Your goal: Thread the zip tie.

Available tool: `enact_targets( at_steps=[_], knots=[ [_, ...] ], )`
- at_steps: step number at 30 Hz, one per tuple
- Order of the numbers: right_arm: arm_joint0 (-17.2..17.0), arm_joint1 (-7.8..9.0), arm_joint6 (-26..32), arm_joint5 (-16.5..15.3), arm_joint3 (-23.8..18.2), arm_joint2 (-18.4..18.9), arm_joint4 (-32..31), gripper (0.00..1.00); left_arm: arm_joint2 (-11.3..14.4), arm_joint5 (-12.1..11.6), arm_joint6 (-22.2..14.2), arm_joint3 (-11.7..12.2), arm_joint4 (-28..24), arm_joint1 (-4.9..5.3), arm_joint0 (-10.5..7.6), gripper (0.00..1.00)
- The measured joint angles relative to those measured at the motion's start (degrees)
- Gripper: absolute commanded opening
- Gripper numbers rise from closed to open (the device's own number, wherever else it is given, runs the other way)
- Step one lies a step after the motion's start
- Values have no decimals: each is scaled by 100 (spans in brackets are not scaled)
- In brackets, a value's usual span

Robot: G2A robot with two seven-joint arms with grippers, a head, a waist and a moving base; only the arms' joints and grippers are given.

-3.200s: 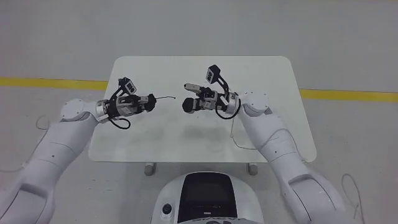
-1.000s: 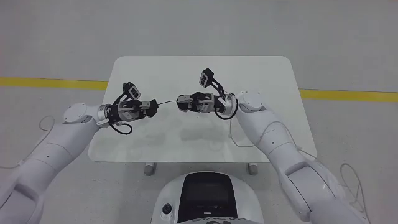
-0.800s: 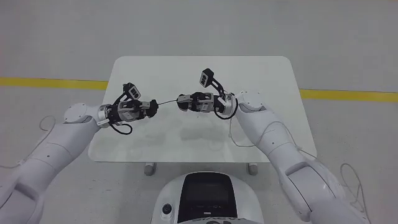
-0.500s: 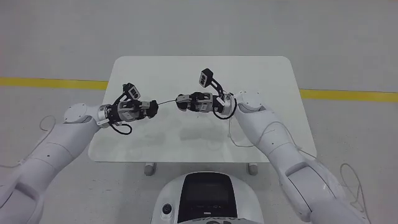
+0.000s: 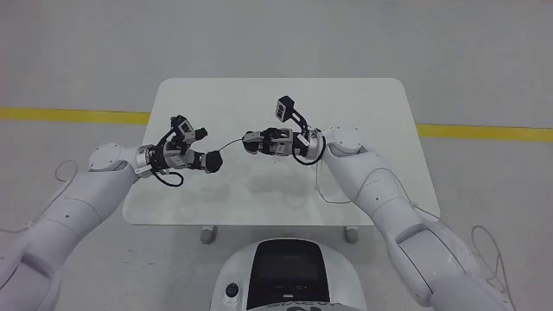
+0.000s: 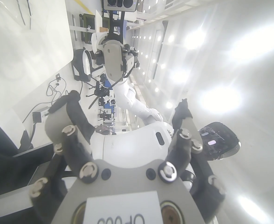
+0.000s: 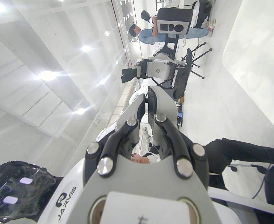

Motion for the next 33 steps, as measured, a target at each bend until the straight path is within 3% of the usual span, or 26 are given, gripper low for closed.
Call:
enact_targets(
  at_steps=[4,8,14,20,28,33],
  knots=[
    [-6,1,-5,0,-7,2,2,0,0,0,1,-1,1,0,1,100],
    [-220,48,-174,7,-332,93,73,0,-66,62,141,-162,127,0,78,100],
    [-428,86,54,9,-611,178,401,0,-196,26,-4,-287,207,-22,190,100],
    [-444,12,137,-28,-574,53,763,0,-238,-69,0,-490,230,-98,254,100],
    [-482,14,56,-1,-641,25,704,0,-249,-71,51,-528,290,-100,257,100],
    [-629,34,-71,198,-970,-41,634,0,-527,-71,348,-789,577,-100,372,100]
  ],
)
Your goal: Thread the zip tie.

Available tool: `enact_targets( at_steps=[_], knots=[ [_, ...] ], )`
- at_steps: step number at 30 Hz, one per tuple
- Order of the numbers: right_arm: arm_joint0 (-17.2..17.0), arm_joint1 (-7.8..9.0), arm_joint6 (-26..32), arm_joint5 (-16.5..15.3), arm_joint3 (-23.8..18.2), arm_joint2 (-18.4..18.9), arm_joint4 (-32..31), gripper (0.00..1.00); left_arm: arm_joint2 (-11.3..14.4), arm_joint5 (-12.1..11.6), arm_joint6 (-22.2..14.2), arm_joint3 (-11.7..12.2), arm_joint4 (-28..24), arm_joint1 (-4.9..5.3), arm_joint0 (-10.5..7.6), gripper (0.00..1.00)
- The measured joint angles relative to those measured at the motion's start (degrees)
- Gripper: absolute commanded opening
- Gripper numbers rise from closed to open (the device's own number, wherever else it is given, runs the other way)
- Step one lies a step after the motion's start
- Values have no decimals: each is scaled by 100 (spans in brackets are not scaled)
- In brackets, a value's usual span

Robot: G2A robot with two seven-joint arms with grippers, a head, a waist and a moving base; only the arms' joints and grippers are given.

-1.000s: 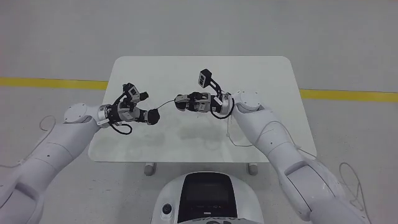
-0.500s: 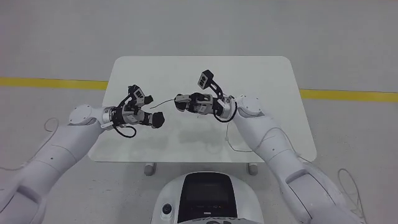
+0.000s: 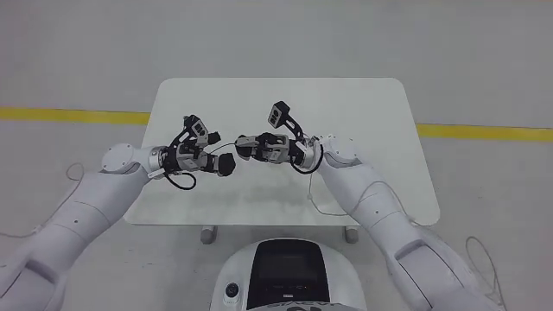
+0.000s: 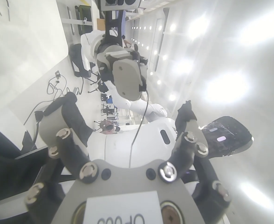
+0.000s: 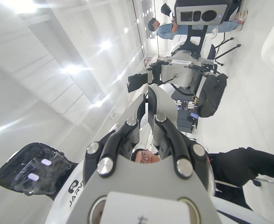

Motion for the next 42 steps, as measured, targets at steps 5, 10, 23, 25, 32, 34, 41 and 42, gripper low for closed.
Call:
enact_targets(
  at_steps=[5,10,23,25,32,34,41,42],
  knots=[
    [-13,8,24,35,-45,-5,93,0,-514,0,-9,-207,325,-20,197,100],
    [-16,9,3,14,-46,4,102,0,-558,0,-9,-216,363,-23,214,100],
    [-284,161,-646,347,-738,9,-651,0,-815,134,199,-450,614,-3,400,42],
    [-302,181,-674,378,-797,16,-715,0,-848,163,202,-448,660,-3,418,40],
    [-355,266,-803,538,-1004,37,-1031,0,-946,269,252,-443,805,-22,468,30],
    [-368,285,-820,583,-1043,40,-1084,0,-967,286,259,-445,833,-28,479,28],
    [-409,344,-884,645,-1158,60,-1175,0,-1051,342,259,-430,934,-52,521,25],
    [-414,350,-891,646,-1170,60,-1178,0,-1060,348,258,-428,945,-55,527,25]
  ],
)
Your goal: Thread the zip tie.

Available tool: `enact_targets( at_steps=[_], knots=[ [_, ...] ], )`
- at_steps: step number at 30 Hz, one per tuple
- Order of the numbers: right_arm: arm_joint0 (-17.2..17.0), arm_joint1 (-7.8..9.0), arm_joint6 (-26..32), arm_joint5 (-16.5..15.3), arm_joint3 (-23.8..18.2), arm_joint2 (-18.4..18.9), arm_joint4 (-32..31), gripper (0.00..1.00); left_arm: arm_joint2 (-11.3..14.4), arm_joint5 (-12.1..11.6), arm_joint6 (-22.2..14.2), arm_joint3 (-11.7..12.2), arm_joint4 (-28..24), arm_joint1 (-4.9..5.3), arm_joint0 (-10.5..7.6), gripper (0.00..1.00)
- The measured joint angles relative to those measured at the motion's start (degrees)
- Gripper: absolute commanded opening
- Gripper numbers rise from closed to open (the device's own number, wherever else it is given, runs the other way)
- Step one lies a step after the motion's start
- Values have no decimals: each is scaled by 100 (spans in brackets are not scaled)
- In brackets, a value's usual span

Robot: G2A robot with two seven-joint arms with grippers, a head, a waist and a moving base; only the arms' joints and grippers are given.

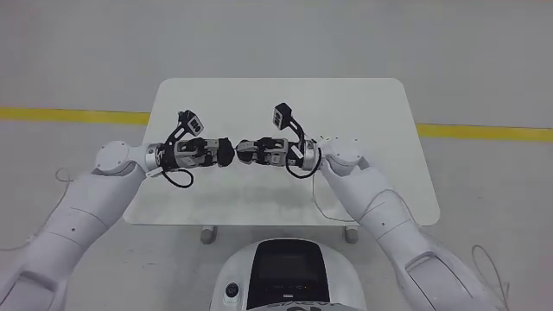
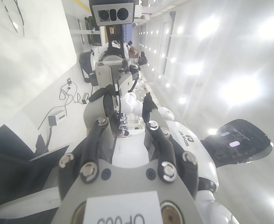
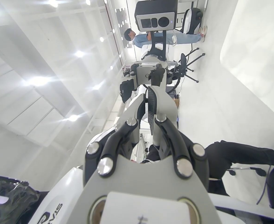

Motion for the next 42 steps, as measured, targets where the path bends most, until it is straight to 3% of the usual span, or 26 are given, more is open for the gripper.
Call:
enact_targets(
  at_steps=[19,23,33,42],
  knots=[
    [-109,17,-681,-121,-94,-57,208,0,-128,66,53,29,113,-110,56,22],
    [-147,40,-636,-241,-156,-22,246,0,-164,57,66,22,146,-131,62,21],
    [-164,98,-593,-164,-268,-56,60,0,-267,68,112,37,200,-170,99,11],
    [-153,128,-545,-118,-295,-116,21,0,-333,109,110,56,278,-203,138,11]
  ],
)
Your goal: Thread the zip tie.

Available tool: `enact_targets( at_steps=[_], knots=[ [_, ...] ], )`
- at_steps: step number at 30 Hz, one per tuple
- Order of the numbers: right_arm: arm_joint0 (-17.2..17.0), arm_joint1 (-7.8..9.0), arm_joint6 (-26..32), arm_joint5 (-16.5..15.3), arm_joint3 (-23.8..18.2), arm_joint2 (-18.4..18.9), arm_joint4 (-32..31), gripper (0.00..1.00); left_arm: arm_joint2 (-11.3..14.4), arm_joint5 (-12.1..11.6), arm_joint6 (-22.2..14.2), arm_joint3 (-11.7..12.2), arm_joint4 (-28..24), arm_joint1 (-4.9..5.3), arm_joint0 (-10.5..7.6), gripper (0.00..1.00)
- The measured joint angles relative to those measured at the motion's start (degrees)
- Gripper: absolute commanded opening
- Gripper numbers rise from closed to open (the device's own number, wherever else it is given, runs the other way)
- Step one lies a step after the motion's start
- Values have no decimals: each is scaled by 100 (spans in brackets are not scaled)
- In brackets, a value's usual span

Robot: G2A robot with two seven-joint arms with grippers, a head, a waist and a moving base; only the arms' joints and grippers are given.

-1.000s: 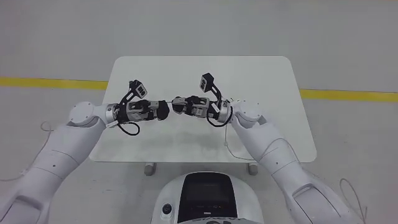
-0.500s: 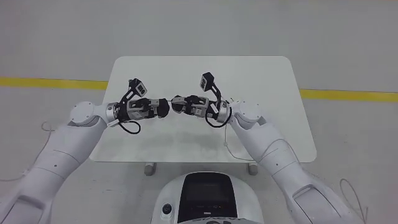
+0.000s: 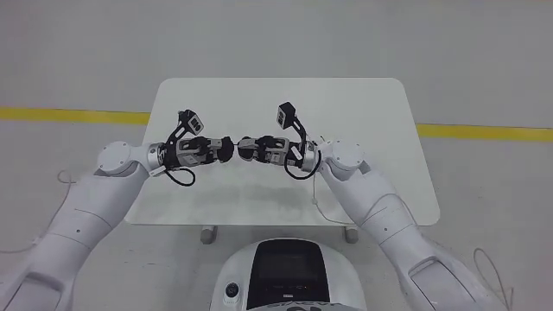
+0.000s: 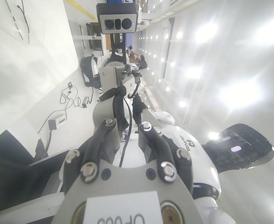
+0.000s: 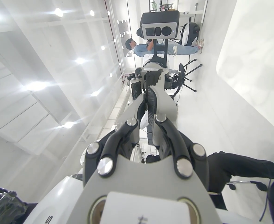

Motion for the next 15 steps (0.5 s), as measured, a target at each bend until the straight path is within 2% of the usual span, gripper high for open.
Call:
enact_targets(
  at_steps=[15],
  knots=[
    [60,18,71,-16,44,-118,68,0,-74,46,-86,41,109,-61,20,9]
  ],
)
